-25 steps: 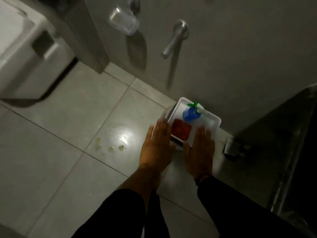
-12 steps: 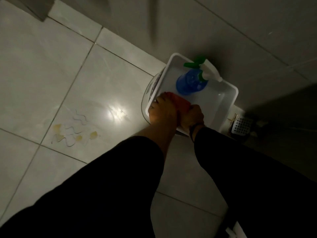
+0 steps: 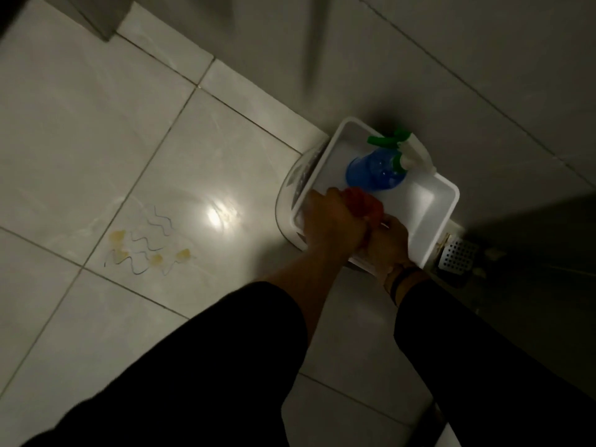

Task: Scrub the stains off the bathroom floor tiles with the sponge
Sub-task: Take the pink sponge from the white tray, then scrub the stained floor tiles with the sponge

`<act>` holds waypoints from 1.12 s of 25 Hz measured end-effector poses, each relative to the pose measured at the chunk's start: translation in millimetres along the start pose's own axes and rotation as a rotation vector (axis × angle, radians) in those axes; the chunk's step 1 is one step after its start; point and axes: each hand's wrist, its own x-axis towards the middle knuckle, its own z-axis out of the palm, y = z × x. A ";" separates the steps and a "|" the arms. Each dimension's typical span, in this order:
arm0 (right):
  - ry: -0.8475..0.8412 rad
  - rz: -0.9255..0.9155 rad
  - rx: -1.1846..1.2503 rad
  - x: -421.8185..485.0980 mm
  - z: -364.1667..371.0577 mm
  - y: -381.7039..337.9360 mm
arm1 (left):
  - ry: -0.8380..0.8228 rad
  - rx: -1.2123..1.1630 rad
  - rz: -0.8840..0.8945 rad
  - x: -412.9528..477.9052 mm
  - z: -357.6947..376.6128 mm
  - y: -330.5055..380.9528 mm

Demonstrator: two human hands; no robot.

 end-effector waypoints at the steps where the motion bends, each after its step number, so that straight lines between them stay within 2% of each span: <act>1: -0.025 -0.008 0.074 -11.9 -0.2 -7.5 | 0.022 -0.079 0.022 -11.4 -7.8 -0.3; 4: -0.062 -0.048 0.047 -56.7 -1.0 -29.9 | 0.009 -0.331 -0.022 -39.7 -38.7 -11.2; 5: -0.124 -0.033 0.066 -72.2 -4.5 -35.6 | -0.035 -0.414 -0.036 -47.1 -50.7 -18.9; 9: -0.770 0.209 0.288 -143.2 13.1 -46.6 | -0.184 -0.789 0.073 -75.7 -121.8 -86.0; 12: -0.972 0.255 0.202 -172.9 67.7 -21.1 | -0.156 -0.838 0.104 -93.3 -158.7 -157.8; 14: -1.053 0.233 0.151 -187.2 114.7 1.4 | -0.022 -0.866 0.044 -96.1 -173.4 -201.4; 15: -1.027 0.237 0.073 -189.7 141.9 18.0 | 0.076 -0.881 -0.011 -94.2 -178.2 -229.3; 16: -0.932 0.228 -0.016 -186.2 168.3 36.1 | 0.177 -0.886 -0.085 -89.3 -180.3 -260.1; 18: -0.763 0.112 -0.142 -174.3 221.4 75.2 | 0.345 -0.806 -0.239 -75.7 -177.0 -336.2; 20: -0.719 -0.032 -0.304 -159.0 276.5 111.2 | 0.413 -0.527 -0.350 -63.1 -162.4 -431.3; 22: -0.665 -0.262 -0.514 -135.4 323.4 134.5 | 0.378 -0.170 -0.430 -54.5 -147.8 -515.6; 23: -0.612 -0.372 -0.594 -118.1 347.6 146.8 | 0.399 -0.060 -0.440 -48.0 -140.7 -555.1; 25: -0.493 -0.601 -0.705 -77.1 393.7 169.6 | 0.545 0.080 -0.410 -26.5 -129.9 -620.6; 28: -0.352 -0.954 -1.035 -20.6 447.4 209.3 | 0.716 0.257 -0.348 13.4 -120.9 -685.0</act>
